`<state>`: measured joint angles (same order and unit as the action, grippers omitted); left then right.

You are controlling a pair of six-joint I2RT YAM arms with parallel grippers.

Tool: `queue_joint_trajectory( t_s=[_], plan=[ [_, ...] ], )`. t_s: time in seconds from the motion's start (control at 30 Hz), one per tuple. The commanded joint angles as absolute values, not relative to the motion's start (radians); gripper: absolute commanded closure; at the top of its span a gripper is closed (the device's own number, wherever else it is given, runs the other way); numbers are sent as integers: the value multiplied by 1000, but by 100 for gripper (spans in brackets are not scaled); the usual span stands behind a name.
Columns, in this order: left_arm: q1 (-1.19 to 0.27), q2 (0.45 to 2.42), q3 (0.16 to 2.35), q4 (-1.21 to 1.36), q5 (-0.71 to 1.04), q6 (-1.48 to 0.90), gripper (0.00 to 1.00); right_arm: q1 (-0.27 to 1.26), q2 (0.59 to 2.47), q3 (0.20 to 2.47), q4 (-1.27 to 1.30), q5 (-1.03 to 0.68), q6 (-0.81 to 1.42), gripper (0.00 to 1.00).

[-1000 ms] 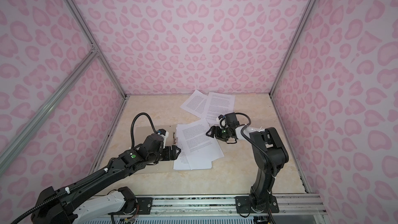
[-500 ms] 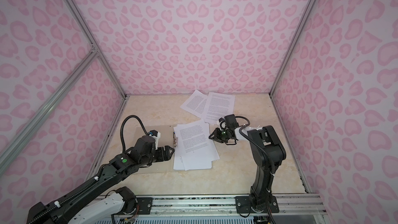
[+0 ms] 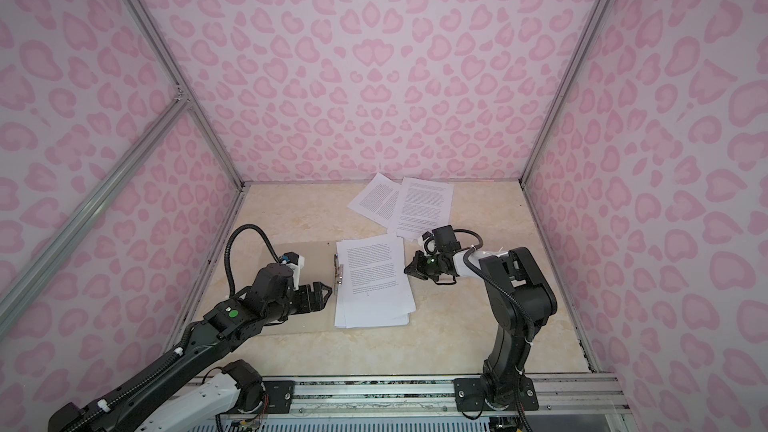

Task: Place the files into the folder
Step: 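Slide the sheet toward the folder clip with the left gripper while right gripper holds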

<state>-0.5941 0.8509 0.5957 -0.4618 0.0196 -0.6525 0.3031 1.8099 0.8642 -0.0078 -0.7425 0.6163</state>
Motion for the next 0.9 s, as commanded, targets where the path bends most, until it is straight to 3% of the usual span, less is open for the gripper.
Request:
queue_joint_trajectory(
  t_s=[0.0,0.7,0.8,0.87],
  plan=[
    [-591,841,588,-476,20,-638,10,308,1792,834,28,-718,657,100],
    [-589,857,554,-452,49,-642,10,387,1741,774,82,-621,785,100],
    [-589,869,550,-444,57,-643,10,400,1727,765,92,-614,791,89],
    [-589,878,547,-432,67,-647,10,405,1715,763,76,-596,784,74]
  ],
)
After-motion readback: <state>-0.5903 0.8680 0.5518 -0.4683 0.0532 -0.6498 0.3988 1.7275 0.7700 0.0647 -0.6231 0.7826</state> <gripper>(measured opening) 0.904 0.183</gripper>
